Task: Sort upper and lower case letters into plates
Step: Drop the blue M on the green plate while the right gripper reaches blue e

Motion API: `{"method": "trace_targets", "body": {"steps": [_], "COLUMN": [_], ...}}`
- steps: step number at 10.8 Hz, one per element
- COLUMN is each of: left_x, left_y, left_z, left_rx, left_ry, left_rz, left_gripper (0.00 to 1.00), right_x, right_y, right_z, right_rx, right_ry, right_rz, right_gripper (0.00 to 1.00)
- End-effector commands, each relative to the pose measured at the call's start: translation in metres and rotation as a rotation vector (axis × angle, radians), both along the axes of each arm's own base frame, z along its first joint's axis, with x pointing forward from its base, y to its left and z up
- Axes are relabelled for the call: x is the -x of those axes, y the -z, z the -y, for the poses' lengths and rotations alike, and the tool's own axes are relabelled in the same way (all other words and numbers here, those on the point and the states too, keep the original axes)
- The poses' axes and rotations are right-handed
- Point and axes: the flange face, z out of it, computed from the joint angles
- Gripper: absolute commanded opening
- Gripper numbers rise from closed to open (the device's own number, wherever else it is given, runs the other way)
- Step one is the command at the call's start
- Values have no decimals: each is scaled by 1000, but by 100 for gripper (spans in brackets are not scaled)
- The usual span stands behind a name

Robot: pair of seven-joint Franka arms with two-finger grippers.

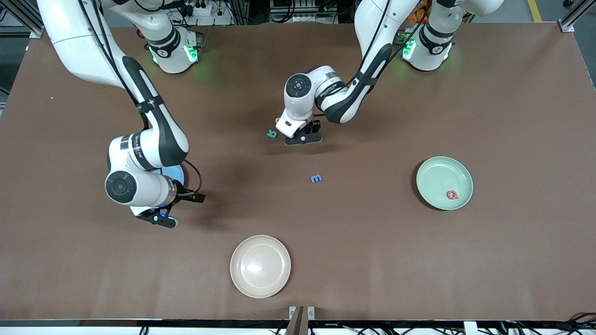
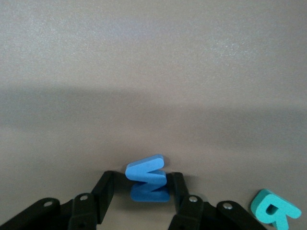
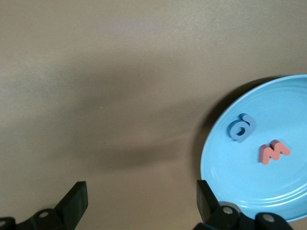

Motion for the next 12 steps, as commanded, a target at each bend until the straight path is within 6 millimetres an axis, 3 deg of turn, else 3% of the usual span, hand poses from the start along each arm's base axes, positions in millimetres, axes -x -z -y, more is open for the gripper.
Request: {"method": "trace_targets", "body": {"steps": [1,2,5,7,10,12], "left_x": [-3,-8,-68,-116,-174,-204], "left_y": [2,0,-39,-70,-111,-129], "left_z": [-3,-6,-44,-84,-162,-220], "left_rx": [-4,-2,2,15,-33,-70], "left_ry": [-4,-5,-20,-13,98,177], "left_rz": [22,24,110,158,160,140], "left_gripper": [0,0,0,0,0,0], "right_x": [-6,-7,-1,2,6,9], "right_y": [-2,0,6,8,10,2], "right_z": [-23,-35,-71,-92,-168,-206], "right_rx": [9,16,21,29,34,-20], "right_ry": [62,86,86,130,218,307], "right_rz": [12,15,19,20,54,75], "right_gripper": [100,100,100,100,100,100]}}
